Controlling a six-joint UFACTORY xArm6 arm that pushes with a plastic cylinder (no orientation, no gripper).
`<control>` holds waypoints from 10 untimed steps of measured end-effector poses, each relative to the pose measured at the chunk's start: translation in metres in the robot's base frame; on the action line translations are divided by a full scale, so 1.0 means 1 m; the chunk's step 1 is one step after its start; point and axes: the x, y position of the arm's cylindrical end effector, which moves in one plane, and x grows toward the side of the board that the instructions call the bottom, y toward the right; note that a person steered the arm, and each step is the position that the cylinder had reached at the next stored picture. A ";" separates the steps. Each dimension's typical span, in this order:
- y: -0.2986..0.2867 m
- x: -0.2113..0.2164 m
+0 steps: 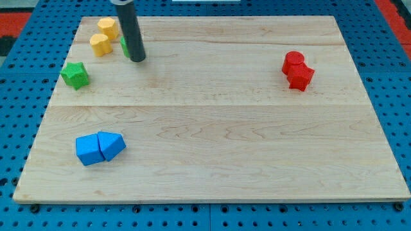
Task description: Move the blue triangle bottom right to the green circle
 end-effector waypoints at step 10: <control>-0.066 0.142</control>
